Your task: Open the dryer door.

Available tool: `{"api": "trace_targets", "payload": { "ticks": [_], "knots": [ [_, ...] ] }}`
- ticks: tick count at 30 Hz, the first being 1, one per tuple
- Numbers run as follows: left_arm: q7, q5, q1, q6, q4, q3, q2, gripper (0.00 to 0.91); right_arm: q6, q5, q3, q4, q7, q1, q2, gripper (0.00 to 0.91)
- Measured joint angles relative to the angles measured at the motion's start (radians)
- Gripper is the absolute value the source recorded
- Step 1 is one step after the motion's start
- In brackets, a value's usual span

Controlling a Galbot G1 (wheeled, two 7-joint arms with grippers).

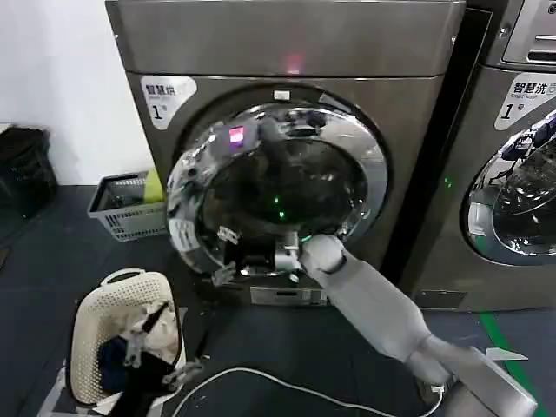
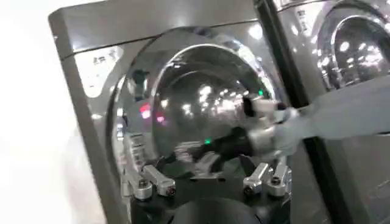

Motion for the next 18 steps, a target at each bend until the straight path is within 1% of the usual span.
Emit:
{"api": "trace_targets", "payload": {
  "ticks": [3,7,11,18],
  "knots": [
    [0.0,-0.03,-0.016,0.026,0.003,-0.045,0.008,0.907,0.005,0.01,0.015,0.038,-0.064,-0.021,-0.035,0.907],
    [0.001,-0.088,-0.042,0.054,0.011,-0.104,0.018,0.907,0.0,0.029,0.026,0.085,-0.099,-0.043,-0.072,0.907],
    [0.004,-0.149,-0.061,0.071,0.019,-0.158,0.031,0.907,-0.023,0.051,0.041,0.143,-0.137,-0.064,-0.109,0.907],
    [0.001,-0.217,-0.1,0.094,0.042,-0.232,0.063,0.907,-0.041,0.054,0.101,0.281,-0.189,-0.131,-0.206,0.907]
  ]
}}
